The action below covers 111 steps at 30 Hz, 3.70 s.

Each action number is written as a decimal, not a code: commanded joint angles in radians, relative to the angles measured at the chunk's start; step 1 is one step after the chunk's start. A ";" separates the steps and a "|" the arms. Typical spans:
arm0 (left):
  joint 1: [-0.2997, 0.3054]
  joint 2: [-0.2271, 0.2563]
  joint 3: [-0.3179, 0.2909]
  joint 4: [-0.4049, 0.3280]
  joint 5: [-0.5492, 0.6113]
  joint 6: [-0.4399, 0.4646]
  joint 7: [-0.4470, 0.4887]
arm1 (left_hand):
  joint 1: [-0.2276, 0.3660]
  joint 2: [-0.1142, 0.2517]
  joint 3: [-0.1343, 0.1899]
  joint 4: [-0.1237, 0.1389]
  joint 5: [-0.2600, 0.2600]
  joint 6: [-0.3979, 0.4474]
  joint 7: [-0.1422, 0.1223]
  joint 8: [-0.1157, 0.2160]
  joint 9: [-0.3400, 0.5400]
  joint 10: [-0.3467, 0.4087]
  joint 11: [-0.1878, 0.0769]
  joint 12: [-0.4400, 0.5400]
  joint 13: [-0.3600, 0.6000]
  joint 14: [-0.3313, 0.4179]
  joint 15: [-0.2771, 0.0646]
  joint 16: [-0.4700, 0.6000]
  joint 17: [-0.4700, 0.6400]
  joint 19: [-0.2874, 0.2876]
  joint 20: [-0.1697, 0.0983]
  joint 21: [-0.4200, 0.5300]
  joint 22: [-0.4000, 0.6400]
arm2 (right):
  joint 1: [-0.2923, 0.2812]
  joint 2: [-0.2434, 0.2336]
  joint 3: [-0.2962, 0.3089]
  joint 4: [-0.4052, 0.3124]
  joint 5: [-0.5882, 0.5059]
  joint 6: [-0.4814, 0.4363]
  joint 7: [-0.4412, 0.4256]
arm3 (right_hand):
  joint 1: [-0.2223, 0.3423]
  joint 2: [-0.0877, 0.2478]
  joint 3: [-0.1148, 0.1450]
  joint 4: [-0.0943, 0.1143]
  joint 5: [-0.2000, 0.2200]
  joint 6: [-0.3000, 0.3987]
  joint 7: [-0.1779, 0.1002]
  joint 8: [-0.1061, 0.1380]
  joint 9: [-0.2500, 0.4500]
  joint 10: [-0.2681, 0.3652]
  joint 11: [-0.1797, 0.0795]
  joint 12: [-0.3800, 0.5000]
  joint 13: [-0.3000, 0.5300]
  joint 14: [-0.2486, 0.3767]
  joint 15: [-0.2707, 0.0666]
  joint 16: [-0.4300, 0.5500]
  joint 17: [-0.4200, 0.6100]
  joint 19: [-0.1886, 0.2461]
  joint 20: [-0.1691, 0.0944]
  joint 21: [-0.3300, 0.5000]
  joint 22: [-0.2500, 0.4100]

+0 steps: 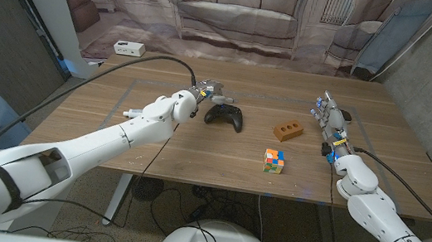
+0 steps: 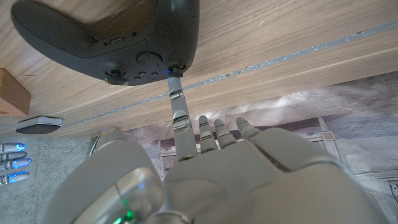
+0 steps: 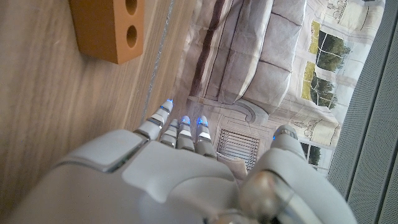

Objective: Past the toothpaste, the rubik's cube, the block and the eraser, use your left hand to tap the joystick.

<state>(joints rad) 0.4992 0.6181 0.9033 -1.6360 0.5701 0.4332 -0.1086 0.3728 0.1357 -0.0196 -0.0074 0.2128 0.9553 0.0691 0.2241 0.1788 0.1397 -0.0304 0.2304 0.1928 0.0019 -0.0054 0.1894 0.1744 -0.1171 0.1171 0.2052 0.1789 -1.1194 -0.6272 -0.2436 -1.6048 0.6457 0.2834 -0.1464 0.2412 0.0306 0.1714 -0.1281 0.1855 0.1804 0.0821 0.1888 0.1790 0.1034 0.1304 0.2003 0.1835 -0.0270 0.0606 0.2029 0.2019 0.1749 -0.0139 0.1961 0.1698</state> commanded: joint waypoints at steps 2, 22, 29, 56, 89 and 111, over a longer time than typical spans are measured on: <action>0.014 0.018 -0.019 -0.032 0.001 0.014 0.016 | 0.011 -0.003 0.005 -0.004 0.000 -0.002 -0.009 -0.002 0.005 0.002 -0.003 -0.004 0.002 0.010 -0.001 -0.001 0.003 0.002 0.004 -0.003 0.002 | 0.000 -0.001 0.001 -0.008 -0.005 -0.001 -0.003 | 0.002 0.009 -0.007 0.000 0.000 0.005 -0.004 0.002 0.006 -0.003 0.009 -0.002 0.006 -0.003 0.005 -0.001 0.004 -0.001 0.004 -0.002 0.003; 0.018 0.021 -0.033 -0.055 0.014 0.021 0.034 | 0.013 -0.004 0.007 -0.006 -0.002 -0.019 -0.016 -0.014 0.006 0.000 0.000 -0.006 0.002 0.010 -0.001 -0.002 0.003 0.003 0.008 -0.004 0.002 | -0.005 -0.007 0.008 -0.011 -0.010 0.013 0.002 | 0.003 0.010 -0.007 0.000 0.000 0.004 -0.003 0.002 0.006 -0.004 0.010 -0.003 0.006 -0.002 0.005 0.000 0.004 0.001 0.002 -0.001 0.003; 0.019 0.020 -0.035 -0.060 0.018 0.022 0.036 | 0.013 -0.005 0.007 -0.006 -0.003 -0.023 -0.019 -0.017 0.006 0.000 0.002 -0.007 0.002 0.010 -0.002 -0.002 0.003 0.004 0.009 -0.004 0.002 | -0.005 -0.008 0.010 -0.011 -0.010 0.015 0.004 | 0.003 0.011 -0.008 0.000 0.000 0.005 -0.003 0.002 0.006 -0.004 0.011 -0.003 0.006 -0.002 0.006 0.000 0.004 0.001 0.002 -0.001 0.003; 0.052 0.045 -0.058 -0.127 0.042 0.061 0.046 | 0.009 -0.007 0.007 -0.006 -0.008 -0.131 -0.054 -0.053 0.007 0.011 0.016 -0.006 0.003 0.021 0.012 0.000 0.004 0.004 0.011 -0.005 0.003 | -0.008 -0.008 0.012 -0.008 -0.010 0.020 0.009 | 0.003 0.012 -0.008 -0.001 0.000 0.006 -0.004 0.003 0.006 -0.003 0.010 -0.002 0.006 -0.001 0.007 0.000 0.004 0.001 0.001 -0.001 0.003; 0.105 0.062 -0.111 -0.145 -0.019 0.028 0.105 | -0.002 -0.011 0.015 -0.011 -0.015 -0.940 -0.192 -0.054 0.003 -0.097 0.024 -0.030 0.009 -0.022 0.046 -0.007 0.006 0.014 0.026 -0.002 0.003 | -0.012 -0.008 0.008 -0.017 -0.018 0.023 0.008 | 0.003 0.012 -0.010 -0.001 0.000 0.005 -0.006 0.002 0.006 -0.002 0.007 -0.002 0.006 0.000 0.006 0.000 0.004 0.002 0.002 -0.001 0.003; 0.173 0.086 -0.196 -0.191 -0.132 -0.019 0.181 | 0.001 -0.009 0.018 -0.014 -0.014 -0.935 -0.168 -0.042 0.003 -0.097 0.022 -0.025 0.009 -0.025 0.032 -0.005 0.006 0.020 0.027 -0.002 0.003 | -0.015 -0.015 0.018 -0.025 -0.009 0.026 0.017 | 0.003 0.011 -0.011 -0.001 0.000 0.005 -0.006 0.002 0.006 -0.001 0.008 -0.002 0.006 -0.001 0.006 0.000 0.004 0.003 0.001 -0.001 0.003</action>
<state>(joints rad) 0.6315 0.6918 0.7568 -1.8043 0.5048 0.4464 0.0242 0.3726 0.1250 -0.0089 -0.0181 0.1997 0.0194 -0.1015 0.1743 0.1814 0.0391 -0.0054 0.2033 0.1979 -0.0240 0.0268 0.1845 0.1774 -0.1017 0.1395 0.1994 0.1789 -1.1333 -0.6374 -0.2321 -1.6269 0.6313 0.3092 -0.1356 0.2466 0.0359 0.1631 -0.1280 0.1855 0.1804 0.0821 0.1888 0.1790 0.0998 0.1339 0.2002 0.1835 -0.0270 0.0606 0.2029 0.2019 0.1751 -0.0141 0.1961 0.1697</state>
